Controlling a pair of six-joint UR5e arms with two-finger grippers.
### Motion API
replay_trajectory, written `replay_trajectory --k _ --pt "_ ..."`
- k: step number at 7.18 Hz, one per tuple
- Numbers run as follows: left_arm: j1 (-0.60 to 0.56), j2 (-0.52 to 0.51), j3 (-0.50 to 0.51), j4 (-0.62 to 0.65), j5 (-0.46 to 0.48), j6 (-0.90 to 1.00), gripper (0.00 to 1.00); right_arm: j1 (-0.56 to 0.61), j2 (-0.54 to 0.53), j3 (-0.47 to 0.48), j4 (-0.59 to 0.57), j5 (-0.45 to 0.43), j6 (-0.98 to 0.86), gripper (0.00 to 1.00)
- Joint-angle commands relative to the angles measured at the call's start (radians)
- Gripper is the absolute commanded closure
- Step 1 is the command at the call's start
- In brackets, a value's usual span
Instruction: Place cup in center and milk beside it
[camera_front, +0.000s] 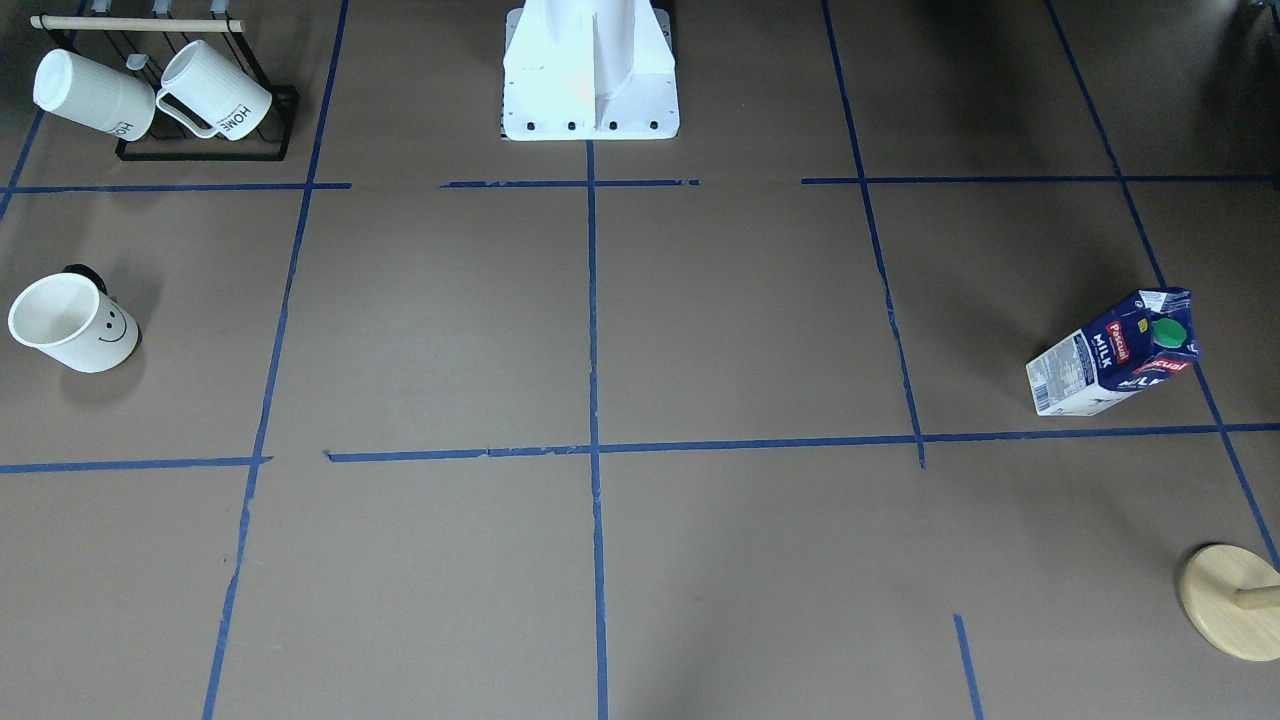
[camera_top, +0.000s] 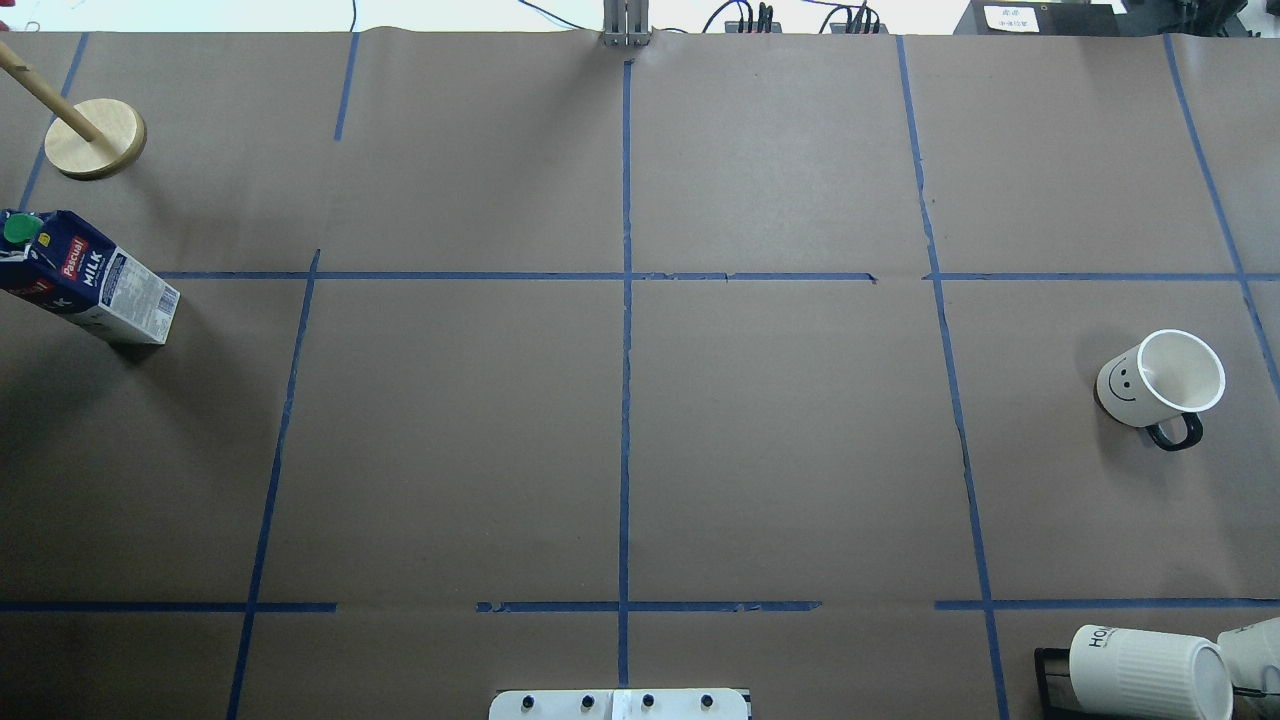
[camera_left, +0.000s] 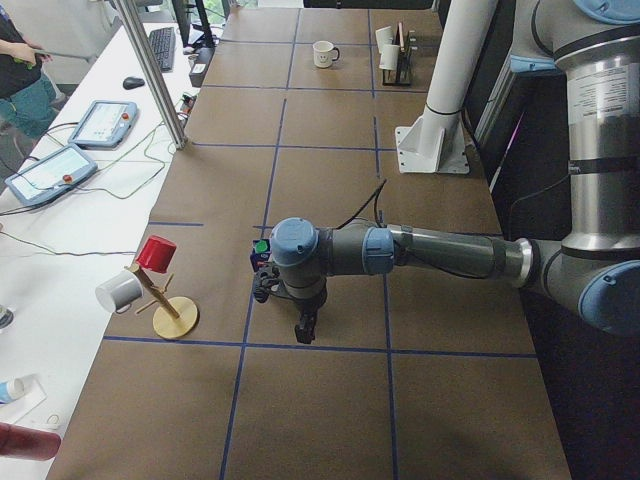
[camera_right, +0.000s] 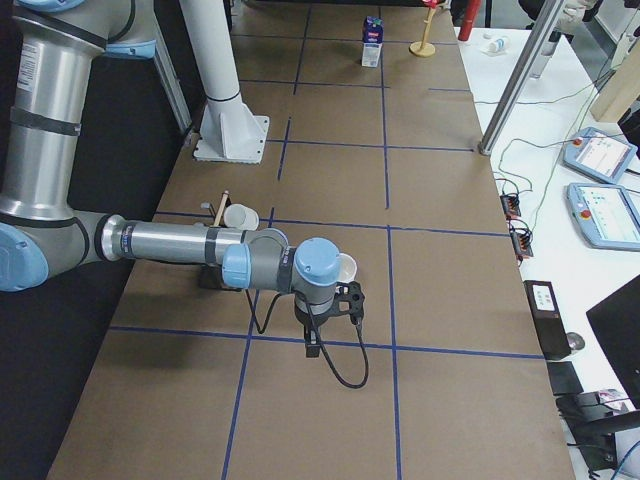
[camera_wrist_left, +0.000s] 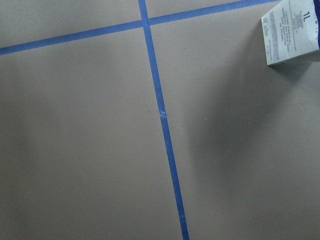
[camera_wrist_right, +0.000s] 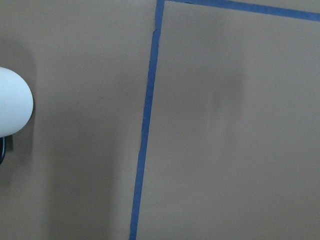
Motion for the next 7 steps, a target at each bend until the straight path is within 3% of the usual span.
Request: replay_trajectory --k 1,7 --pt "0.000 0.000 0.002 0.000 0.000 0.003 0.00 0.000 0.000 0.003 0.000 0.002 0.000 0.00" --pt "0.002 -0.003 0.006 0.000 -0.002 0.002 0.00 -0.002 0.051 -0.002 0.023 0.003 -0.002 0.00"
